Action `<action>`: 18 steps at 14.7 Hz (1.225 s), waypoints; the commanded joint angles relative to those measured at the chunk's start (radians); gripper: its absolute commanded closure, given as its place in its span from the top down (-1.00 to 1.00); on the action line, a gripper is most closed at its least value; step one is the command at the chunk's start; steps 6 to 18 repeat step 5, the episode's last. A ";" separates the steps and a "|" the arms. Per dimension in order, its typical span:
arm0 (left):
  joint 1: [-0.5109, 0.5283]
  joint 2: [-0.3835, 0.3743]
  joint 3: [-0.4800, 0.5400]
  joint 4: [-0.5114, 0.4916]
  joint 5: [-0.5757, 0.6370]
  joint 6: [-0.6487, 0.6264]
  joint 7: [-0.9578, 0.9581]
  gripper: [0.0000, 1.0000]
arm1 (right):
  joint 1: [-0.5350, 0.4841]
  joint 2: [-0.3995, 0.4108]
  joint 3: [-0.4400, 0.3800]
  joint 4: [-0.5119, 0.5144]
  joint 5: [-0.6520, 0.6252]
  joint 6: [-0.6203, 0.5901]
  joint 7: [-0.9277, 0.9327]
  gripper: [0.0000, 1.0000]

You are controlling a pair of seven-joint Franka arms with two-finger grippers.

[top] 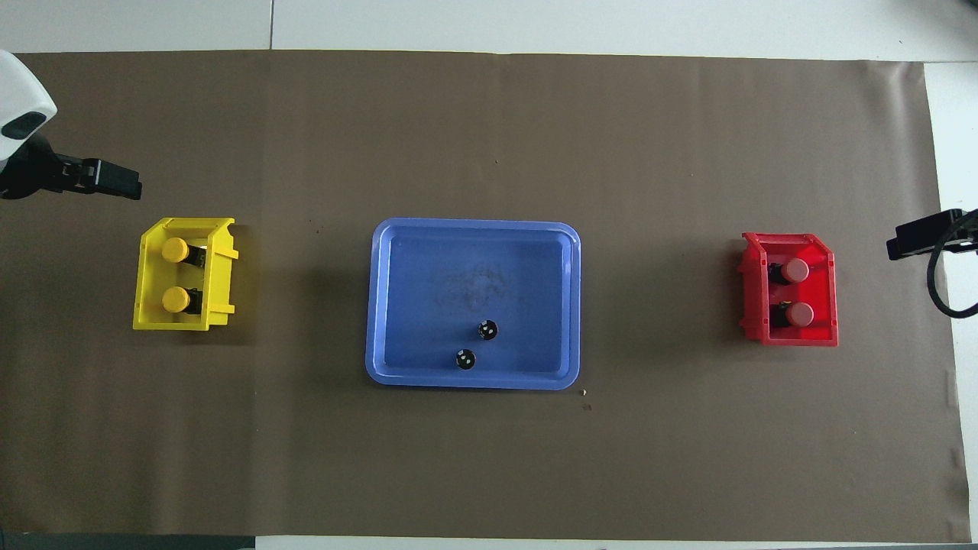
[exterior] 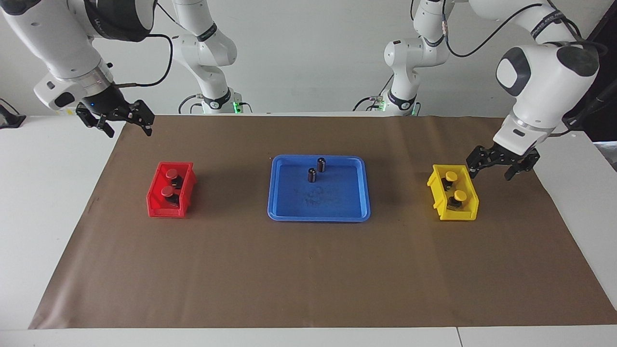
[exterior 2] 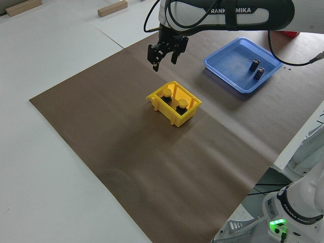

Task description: Sort red and yellow buttons by color

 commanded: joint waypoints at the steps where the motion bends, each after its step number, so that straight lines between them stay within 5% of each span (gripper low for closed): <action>1: -0.020 0.013 0.000 0.160 -0.029 -0.167 -0.042 1.00 | -0.002 0.007 -0.004 0.010 -0.005 0.014 0.016 1.00; 3: -0.021 0.013 0.003 0.186 -0.055 -0.261 -0.042 1.00 | 0.000 0.007 -0.004 0.010 -0.007 0.038 0.016 1.00; 18: -0.021 0.010 0.000 0.191 -0.057 -0.264 -0.044 1.00 | 0.000 0.008 -0.004 0.010 -0.007 0.038 0.014 1.00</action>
